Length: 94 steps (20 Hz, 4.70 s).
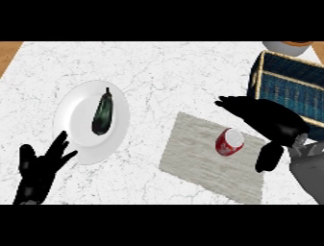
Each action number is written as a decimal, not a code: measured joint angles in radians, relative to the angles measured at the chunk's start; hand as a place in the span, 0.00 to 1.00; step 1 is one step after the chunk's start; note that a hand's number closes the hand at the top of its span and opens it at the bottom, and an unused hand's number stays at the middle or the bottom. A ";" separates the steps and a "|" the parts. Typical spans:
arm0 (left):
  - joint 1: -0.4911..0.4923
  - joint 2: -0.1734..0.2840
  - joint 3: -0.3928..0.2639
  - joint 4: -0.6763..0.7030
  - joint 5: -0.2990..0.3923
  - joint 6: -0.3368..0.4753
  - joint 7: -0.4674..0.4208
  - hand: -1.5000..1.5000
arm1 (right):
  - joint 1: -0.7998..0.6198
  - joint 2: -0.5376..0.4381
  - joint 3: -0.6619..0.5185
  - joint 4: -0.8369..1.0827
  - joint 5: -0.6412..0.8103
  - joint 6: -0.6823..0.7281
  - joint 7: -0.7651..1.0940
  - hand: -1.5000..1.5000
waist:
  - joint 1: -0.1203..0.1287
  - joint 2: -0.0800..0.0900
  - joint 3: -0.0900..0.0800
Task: Pick the can from the placemat and place it in the basket
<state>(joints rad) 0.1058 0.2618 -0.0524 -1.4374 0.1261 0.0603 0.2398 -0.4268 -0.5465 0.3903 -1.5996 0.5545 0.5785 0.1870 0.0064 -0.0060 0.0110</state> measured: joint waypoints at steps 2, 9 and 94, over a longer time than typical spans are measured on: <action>0.007 0.004 0.007 -0.017 0.009 -0.015 0.006 0.50 | 0.018 0.023 0.005 0.007 0.027 -0.018 -0.009 0.00 | -0.001 0.000 -0.003; 0.011 -0.014 0.009 -0.013 -0.013 -0.014 -0.001 0.50 | 0.010 0.086 0.035 0.065 0.120 -0.024 -0.017 0.00 | -0.001 -0.001 -0.001; 0.016 -0.064 0.087 -0.020 -0.074 -0.076 -0.001 0.50 | -0.605 0.224 -0.700 0.103 0.413 -0.458 0.763 1.00 | -0.001 0.002 -0.003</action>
<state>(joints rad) 0.1219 0.1982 0.0343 -1.4571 0.0523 -0.0156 0.2383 -1.0320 -0.3227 -0.3092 -1.4966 0.9672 0.1202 0.9501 0.0050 -0.0044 0.0085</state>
